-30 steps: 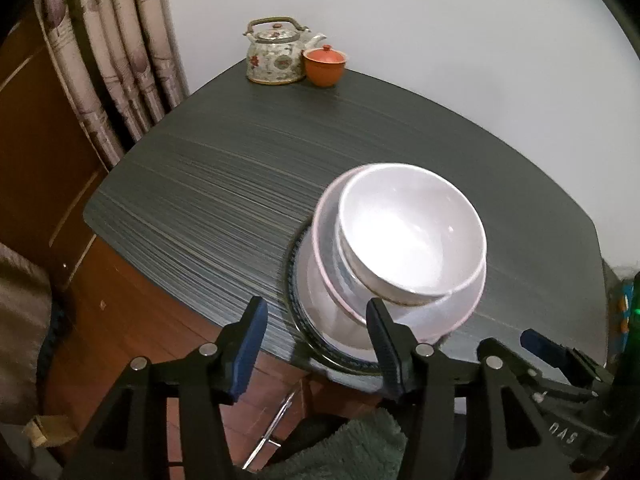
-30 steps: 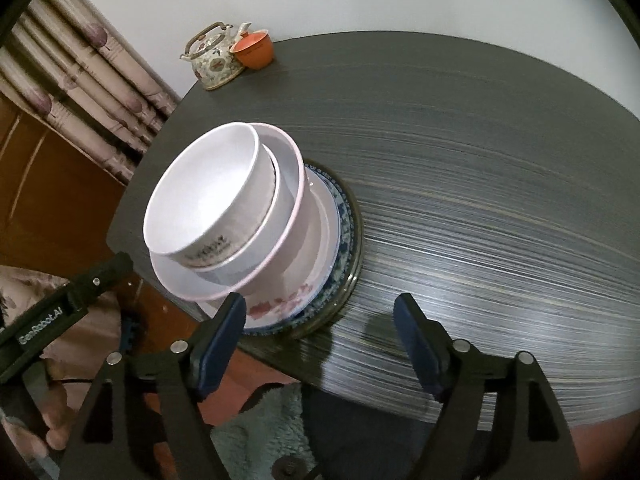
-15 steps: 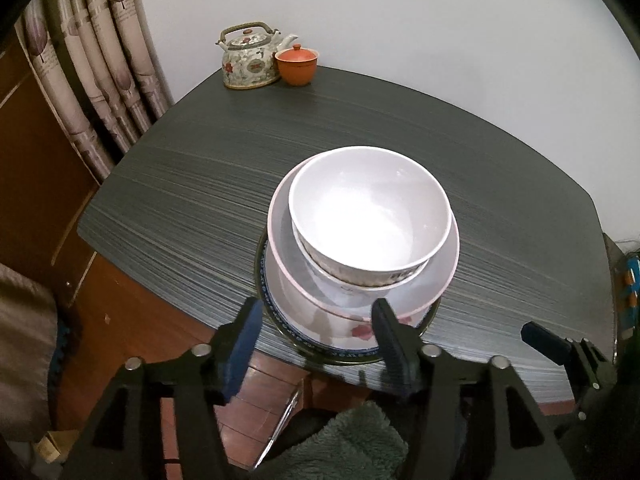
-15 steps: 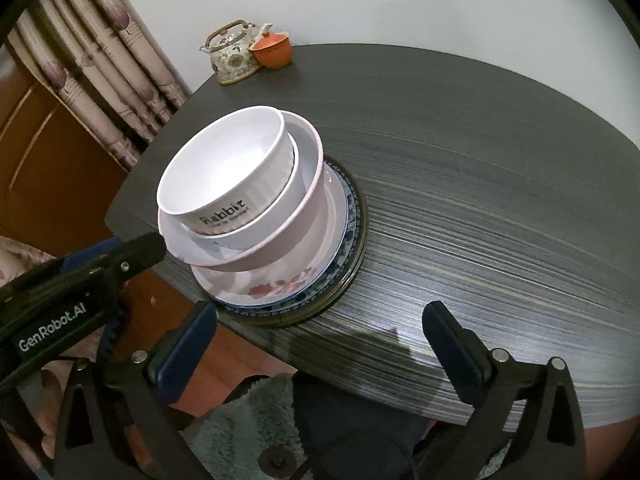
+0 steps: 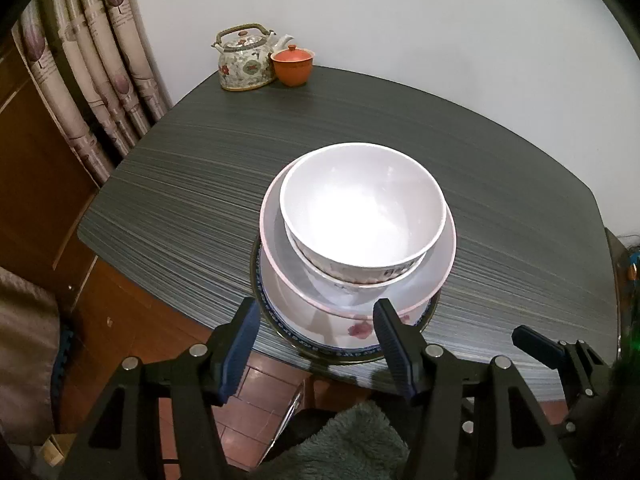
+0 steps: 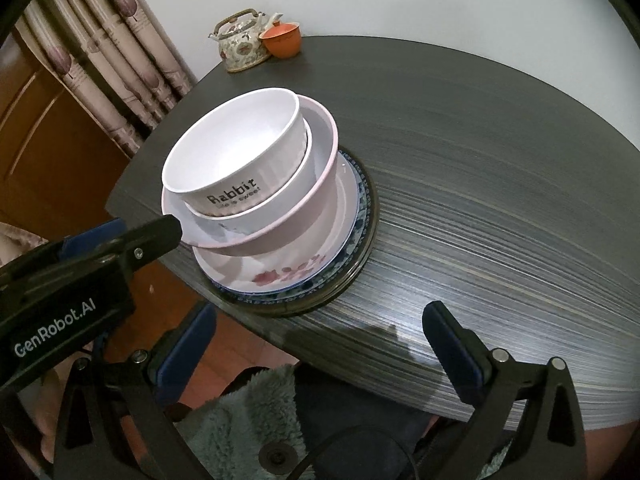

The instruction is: Organize plates and bowls

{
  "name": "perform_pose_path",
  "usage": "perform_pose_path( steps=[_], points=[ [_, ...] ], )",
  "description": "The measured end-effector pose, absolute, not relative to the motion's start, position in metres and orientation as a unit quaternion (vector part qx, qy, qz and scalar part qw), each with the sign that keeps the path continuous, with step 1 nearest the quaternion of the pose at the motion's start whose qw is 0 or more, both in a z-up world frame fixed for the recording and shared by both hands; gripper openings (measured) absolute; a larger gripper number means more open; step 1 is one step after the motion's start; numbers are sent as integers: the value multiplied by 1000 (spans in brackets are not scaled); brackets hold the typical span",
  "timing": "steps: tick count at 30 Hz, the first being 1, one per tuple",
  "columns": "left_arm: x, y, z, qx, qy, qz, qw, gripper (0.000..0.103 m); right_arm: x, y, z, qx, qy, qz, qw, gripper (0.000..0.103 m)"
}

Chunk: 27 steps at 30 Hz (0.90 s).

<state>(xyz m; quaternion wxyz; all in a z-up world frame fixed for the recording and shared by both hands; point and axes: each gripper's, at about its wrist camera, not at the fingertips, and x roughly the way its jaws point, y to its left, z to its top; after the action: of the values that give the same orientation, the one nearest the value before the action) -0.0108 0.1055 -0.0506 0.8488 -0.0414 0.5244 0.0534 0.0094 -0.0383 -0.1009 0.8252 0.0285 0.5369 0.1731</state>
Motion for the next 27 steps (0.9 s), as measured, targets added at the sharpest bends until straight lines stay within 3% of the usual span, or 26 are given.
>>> perform_pose_path(
  steps=[27],
  points=[
    [-11,110,-59,-50,532,58,844,60,9,-37,-107,29,547,173,819,102]
  ],
)
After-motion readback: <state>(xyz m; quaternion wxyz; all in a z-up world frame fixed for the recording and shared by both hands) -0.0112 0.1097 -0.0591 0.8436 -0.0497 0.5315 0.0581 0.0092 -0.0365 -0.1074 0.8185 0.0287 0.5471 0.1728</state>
